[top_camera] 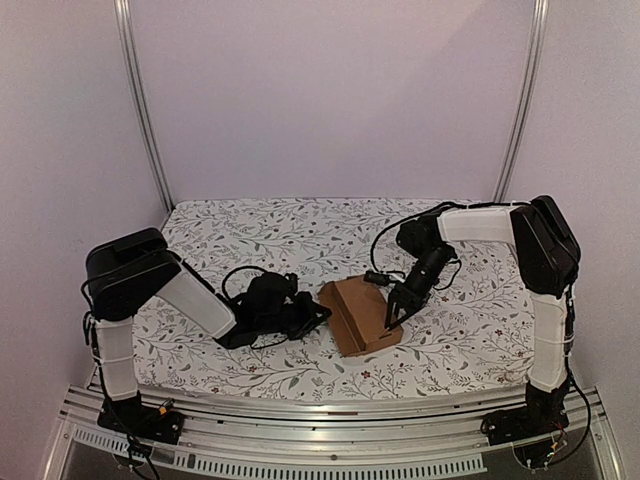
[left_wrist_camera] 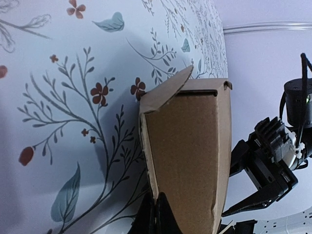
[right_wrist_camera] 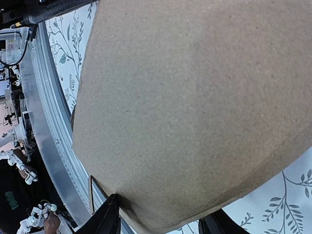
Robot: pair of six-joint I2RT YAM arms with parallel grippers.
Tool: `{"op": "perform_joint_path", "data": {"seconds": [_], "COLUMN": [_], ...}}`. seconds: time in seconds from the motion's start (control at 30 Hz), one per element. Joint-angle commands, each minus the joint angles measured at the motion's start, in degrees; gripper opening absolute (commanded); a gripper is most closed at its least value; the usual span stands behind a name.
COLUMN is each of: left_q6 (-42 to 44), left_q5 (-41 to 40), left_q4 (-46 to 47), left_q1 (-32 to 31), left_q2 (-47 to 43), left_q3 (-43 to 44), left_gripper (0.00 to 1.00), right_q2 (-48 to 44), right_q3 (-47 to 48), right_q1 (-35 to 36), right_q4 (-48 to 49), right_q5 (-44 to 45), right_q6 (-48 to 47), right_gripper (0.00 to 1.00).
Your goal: Fold the paper box
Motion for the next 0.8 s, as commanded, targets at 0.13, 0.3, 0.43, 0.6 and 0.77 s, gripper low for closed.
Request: {"op": "perform_joint_path", "data": {"seconds": [0.13,0.3,0.43,0.6,0.77], "left_q6": [9.9,17.9,24.7,36.9,51.9], "left_q5": [3.8,5.2,8.3,10.3,5.1], "left_q4": [-12.1,-24.7,-35.7,-55.5,-78.3], "left_q1": [1.4,3.0,5.1,7.5,7.7], "left_q2": [-1.8,-5.0,-5.8,-4.9,-2.2], "left_q3": [4.8,9.1,14.5,26.0,42.7], "left_gripper": [0.0,0.0,0.0,0.0,0.0], "right_q2": [-0.4,-1.7,-2.7,-4.9,-7.1], "right_q3": [-0.8,-0.3,0.7,1.1,1.0], "right_q1": [-2.3,-5.3,-7.6,-9.9,-13.5], "right_q4": [0.9,-0.7,-3.5,-4.5,-4.3], "right_q5": [0.8,-0.6,-2.2,-2.5,-4.0], "right_q6": [-0.9,-1.6,-3.0,-4.1,-4.0], "right_gripper": [0.55,0.56,0.64,0.7,0.69]}}
